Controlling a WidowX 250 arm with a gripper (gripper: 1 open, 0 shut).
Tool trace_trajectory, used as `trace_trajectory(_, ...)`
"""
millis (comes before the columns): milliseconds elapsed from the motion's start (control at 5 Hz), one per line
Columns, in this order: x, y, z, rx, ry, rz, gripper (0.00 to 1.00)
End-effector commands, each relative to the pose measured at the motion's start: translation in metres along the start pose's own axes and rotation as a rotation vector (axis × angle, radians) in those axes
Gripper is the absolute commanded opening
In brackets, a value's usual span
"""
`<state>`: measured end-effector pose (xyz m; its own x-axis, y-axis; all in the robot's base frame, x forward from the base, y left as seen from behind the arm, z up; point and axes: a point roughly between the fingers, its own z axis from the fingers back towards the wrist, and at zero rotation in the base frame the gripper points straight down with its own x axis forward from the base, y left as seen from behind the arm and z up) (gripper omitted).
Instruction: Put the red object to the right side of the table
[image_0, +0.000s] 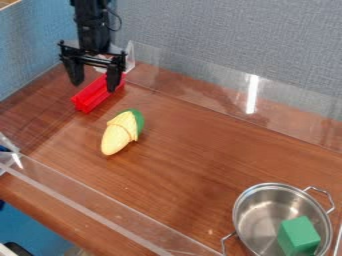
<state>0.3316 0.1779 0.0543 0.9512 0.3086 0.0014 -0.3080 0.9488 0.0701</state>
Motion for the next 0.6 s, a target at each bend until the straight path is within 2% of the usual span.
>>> trace_trajectory(0, 0.0134, 0.0079, 0.0126, 0.020, -0.051, 0.072, 1.00)
trace_trajectory(200, 0.0113, 0.0055, 0.0078, 0.019, -0.034, 0.080, 1.00)
trace_trajectory(400, 0.0085, 0.0035, 0.0070, 0.008, -0.026, 0.090, 0.00)
